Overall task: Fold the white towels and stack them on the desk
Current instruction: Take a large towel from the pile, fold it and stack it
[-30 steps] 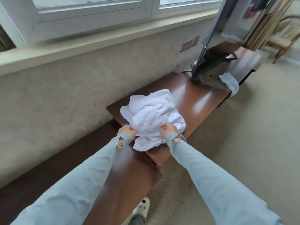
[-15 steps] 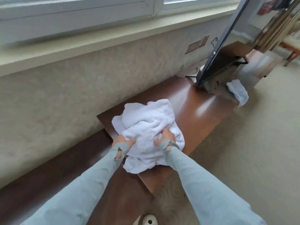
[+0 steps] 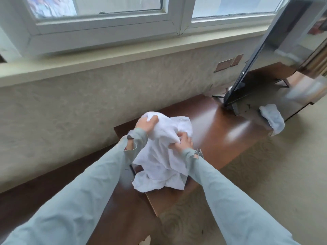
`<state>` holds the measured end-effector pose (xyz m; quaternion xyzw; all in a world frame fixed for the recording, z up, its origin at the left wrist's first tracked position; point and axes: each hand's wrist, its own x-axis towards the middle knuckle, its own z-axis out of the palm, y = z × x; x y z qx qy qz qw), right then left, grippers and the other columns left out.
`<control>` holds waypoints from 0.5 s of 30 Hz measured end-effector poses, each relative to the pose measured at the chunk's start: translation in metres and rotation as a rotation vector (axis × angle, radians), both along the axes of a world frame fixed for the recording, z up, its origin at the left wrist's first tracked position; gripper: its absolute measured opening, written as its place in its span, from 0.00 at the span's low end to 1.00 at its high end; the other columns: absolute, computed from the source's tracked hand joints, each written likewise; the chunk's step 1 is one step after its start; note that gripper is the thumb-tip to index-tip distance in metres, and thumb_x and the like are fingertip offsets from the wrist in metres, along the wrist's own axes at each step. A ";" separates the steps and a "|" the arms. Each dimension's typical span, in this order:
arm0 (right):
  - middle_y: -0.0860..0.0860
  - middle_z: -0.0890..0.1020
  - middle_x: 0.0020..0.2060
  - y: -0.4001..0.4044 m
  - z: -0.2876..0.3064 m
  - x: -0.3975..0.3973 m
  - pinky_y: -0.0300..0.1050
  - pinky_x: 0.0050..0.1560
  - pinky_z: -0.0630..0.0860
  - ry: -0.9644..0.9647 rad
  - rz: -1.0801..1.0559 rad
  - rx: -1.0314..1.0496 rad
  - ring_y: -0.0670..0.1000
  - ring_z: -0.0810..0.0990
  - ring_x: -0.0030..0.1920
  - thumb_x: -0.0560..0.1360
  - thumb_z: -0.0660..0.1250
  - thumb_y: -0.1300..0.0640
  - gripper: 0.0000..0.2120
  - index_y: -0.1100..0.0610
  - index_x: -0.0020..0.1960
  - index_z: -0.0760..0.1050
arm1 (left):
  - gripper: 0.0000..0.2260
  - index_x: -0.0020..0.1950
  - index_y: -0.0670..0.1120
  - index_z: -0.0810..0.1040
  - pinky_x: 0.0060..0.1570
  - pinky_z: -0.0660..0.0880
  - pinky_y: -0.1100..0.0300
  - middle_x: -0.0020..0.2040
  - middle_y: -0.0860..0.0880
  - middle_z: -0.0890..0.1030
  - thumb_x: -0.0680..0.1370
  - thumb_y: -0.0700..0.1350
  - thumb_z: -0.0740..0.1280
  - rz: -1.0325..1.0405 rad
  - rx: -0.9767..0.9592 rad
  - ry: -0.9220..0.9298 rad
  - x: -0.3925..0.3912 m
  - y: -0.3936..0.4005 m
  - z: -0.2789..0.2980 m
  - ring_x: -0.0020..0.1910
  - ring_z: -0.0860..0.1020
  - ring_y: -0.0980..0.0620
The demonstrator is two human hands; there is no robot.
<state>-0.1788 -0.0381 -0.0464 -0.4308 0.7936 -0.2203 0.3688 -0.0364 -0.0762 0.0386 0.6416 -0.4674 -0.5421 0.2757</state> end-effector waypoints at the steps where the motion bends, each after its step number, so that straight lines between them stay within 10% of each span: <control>1: 0.53 0.68 0.64 -0.004 0.013 -0.006 0.48 0.64 0.64 -0.090 0.014 -0.045 0.57 0.65 0.66 0.55 0.68 0.41 0.39 0.52 0.64 0.64 | 0.33 0.60 0.36 0.75 0.50 0.72 0.50 0.54 0.39 0.78 0.63 0.56 0.60 0.030 -0.036 0.059 0.000 -0.003 0.013 0.52 0.77 0.40; 7: 0.49 0.76 0.49 -0.013 0.056 -0.020 0.39 0.51 0.67 0.037 0.105 -0.393 0.50 0.73 0.51 0.62 0.68 0.43 0.25 0.50 0.56 0.70 | 0.09 0.35 0.44 0.72 0.34 0.65 0.59 0.34 0.48 0.69 0.61 0.49 0.63 0.160 -0.167 0.403 0.003 0.005 0.075 0.36 0.69 0.48; 10: 0.48 0.76 0.43 -0.020 0.084 -0.007 0.24 0.36 0.66 -0.061 0.216 -0.421 0.49 0.72 0.44 0.63 0.62 0.45 0.24 0.55 0.56 0.73 | 0.07 0.34 0.44 0.71 0.33 0.66 0.59 0.33 0.48 0.68 0.62 0.47 0.63 0.216 -0.242 0.467 0.019 0.015 0.091 0.32 0.68 0.50; 15: 0.52 0.78 0.42 -0.034 0.131 0.002 0.35 0.38 0.64 -0.041 0.195 -0.537 0.52 0.73 0.44 0.73 0.67 0.55 0.11 0.55 0.55 0.77 | 0.15 0.45 0.42 0.75 0.40 0.74 0.56 0.41 0.46 0.73 0.64 0.49 0.66 0.380 -0.230 0.425 0.073 0.024 0.097 0.40 0.74 0.46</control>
